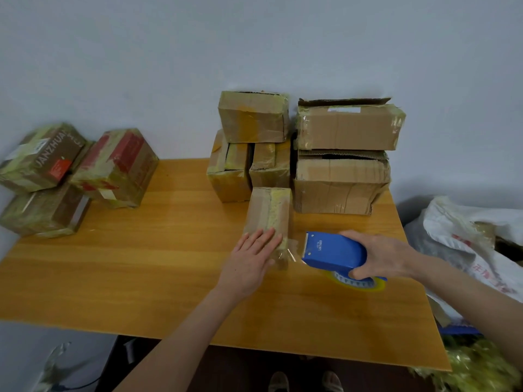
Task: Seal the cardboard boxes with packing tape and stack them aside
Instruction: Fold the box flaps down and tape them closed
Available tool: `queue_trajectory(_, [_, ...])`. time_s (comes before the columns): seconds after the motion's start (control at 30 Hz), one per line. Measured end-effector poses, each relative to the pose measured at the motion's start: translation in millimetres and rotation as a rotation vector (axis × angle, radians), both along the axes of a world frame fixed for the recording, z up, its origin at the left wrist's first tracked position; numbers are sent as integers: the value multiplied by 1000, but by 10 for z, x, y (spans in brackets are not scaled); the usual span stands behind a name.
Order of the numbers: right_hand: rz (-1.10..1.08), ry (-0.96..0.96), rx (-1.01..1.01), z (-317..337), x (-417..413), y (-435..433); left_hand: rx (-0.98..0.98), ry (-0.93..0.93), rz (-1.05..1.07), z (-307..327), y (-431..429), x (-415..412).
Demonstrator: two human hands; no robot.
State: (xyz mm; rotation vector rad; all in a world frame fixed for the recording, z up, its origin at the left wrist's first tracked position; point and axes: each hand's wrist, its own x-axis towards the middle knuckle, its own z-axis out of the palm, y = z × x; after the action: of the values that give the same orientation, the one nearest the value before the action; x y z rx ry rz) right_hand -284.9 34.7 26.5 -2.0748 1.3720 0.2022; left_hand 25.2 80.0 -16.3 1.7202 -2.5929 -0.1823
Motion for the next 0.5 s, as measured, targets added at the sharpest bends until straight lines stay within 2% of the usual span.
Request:
queue_trajectory(0.1, [66,117,-58,5,221,-28,-20,22,6,6,16,-15])
queue_trajectory(0.2, [75,175,-34,5,420,-94,-7,51,7,0,23,-12])
queue_trajectory(0.5, [61,149,106,42,538,-260,19,71,31,36,21,-46])
